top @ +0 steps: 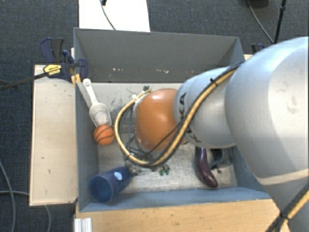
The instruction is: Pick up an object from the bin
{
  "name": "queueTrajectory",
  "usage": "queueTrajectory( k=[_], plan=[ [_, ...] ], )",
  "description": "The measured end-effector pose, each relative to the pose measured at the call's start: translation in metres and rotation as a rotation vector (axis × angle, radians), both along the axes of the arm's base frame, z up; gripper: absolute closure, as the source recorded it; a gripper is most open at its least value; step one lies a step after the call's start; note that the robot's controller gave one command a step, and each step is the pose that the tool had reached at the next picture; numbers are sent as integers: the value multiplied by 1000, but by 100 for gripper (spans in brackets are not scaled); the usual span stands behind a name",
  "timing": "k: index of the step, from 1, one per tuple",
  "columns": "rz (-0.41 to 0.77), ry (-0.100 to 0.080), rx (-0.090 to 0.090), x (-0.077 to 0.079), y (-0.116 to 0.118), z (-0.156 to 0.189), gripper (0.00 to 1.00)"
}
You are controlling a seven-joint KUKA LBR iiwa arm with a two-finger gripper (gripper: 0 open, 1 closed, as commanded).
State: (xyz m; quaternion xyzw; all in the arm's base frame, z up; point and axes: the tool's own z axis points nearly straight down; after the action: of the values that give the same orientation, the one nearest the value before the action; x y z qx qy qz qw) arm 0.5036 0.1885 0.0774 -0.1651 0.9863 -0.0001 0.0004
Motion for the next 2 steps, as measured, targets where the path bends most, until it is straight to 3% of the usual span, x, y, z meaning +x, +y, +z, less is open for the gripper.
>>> queueTrajectory(
  k=[1,2],
  plan=[
    [87,2,-1,-7,-2,14,100],
    [252,-2,2,-7,-7,41,0]
  ],
)
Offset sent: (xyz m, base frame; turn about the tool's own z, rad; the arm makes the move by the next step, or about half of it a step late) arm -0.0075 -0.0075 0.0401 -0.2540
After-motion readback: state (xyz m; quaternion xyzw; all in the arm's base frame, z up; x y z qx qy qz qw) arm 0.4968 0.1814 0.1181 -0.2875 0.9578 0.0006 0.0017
